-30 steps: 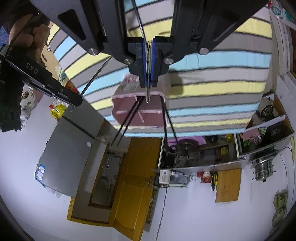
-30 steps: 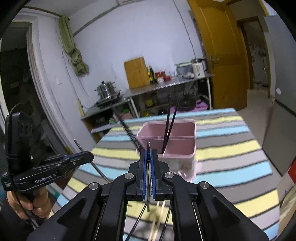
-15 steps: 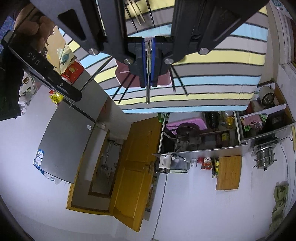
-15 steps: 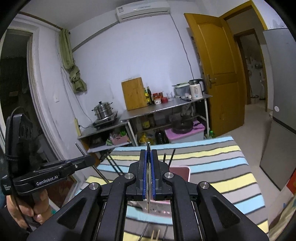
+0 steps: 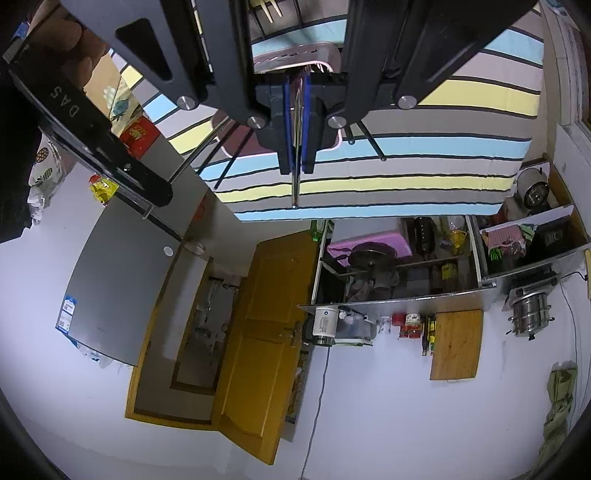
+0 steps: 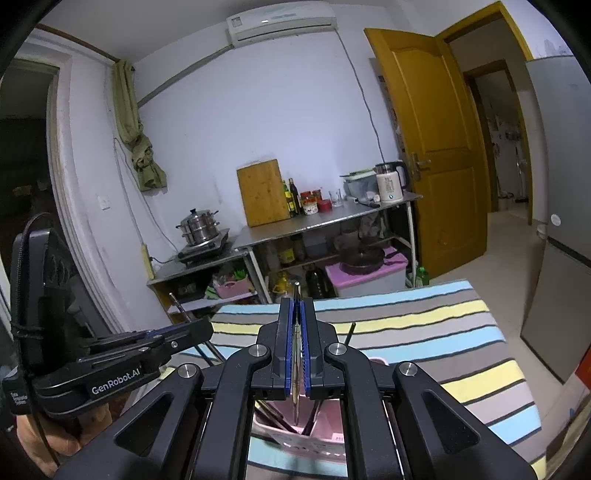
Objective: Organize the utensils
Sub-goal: 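Lift both chopsticks into the pink basket and open both grippers, then move both open grippers back down to the remaining chopsticks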
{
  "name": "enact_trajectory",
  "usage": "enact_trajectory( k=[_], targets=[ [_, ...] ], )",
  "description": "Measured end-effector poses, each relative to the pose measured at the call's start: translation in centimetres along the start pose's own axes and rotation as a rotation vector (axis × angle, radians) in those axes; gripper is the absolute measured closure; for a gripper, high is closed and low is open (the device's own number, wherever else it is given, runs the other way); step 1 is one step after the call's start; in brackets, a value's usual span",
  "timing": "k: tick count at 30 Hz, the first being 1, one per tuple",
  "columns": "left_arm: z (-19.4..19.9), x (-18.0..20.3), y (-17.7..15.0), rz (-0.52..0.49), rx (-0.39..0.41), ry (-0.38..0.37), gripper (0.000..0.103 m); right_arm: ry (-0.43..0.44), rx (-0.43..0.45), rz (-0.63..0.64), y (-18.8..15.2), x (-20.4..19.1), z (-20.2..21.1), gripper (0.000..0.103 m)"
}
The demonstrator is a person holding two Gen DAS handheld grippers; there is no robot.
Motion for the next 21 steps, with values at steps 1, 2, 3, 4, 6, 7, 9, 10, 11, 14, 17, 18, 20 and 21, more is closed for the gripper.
enact_trajectory(
  k=[1, 2, 3, 4, 6, 7, 9, 10, 11, 14, 17, 18, 20, 21],
  targets=[
    [-0.3, -0.1, -0.2, 0.003, -0.004, -0.001, 0.098, -0.001, -0.006, 0.002, -0.3, 0.1, -0.3, 0.099],
    [-0.5, -0.2, -0.5, 0.005, -0.01, -0.002, 0.098, -0.003, -0.015, 0.002, -0.8, 0.1, -0.6, 0.099],
    [-0.8, -0.3, -0.7, 0.003, -0.016, -0.001, 0.098, -0.006, -0.025, 0.001, -1.3, 0.2, -0.9, 0.099],
    [-1.0, -0.3, -1.1, 0.002, -0.023, 0.001, 0.098, -0.01, -0.037, 0.001, -1.9, 0.3, -1.1, 0.099],
    [-1.4, -0.5, -1.7, 0.004, -0.036, 0.001, 0.098, -0.013, -0.055, 0.001, -2.8, 0.5, -1.5, 0.099],
    [-1.6, -0.6, -2.0, 0.003, -0.044, 0.0, 0.098, -0.014, -0.064, 0.0, -3.3, 0.7, -1.7, 0.099],
    [-1.8, -0.7, -2.6, -0.002, -0.055, 0.002, 0.098, -0.017, -0.083, 0.002, -4.1, 0.7, -2.0, 0.099],
    [-2.0, -0.7, -2.8, -0.006, -0.062, 0.005, 0.098, -0.016, -0.094, 0.002, -4.5, 0.8, -2.1, 0.099],
    [-2.1, -0.7, -3.1, -0.01, -0.069, 0.008, 0.098, -0.015, -0.1, 0.002, -4.8, 0.8, -2.2, 0.099],
    [-2.5, -0.6, -3.8, -0.014, -0.09, 0.011, 0.098, -0.013, -0.13, 0.009, -5.9, 0.9, -2.5, 0.099],
    [-2.7, -0.5, -4.6, -0.026, -0.106, 0.017, 0.098, -0.009, -0.156, 0.004, -6.7, 1.2, -2.7, 0.099],
    [-2.7, -0.5, -4.8, -0.028, -0.109, 0.02, 0.098, -0.005, -0.169, 0.002, -6.9, 1.3, -2.7, 0.099],
    [-2.7, -0.6, -5.1, -0.026, -0.114, 0.022, 0.098, -0.003, -0.184, 0.0, -7.2, 1.4, -2.7, 0.099],
    [-2.7, -0.7, -5.1, -0.023, -0.115, 0.022, 0.098, -0.001, -0.189, 0.001, -7.3, 1.4, -2.6, 0.099]
  ],
)
Point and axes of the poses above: each gripper's, at about its wrist camera, not at the fingertips, and z roughly against the way its jaws point, x to its right, y to its top, the point moved 2 cm from there along -z, roughly the way its jaws point, and after that the axes turned 13 degrees about x, right-handed, at the moved point
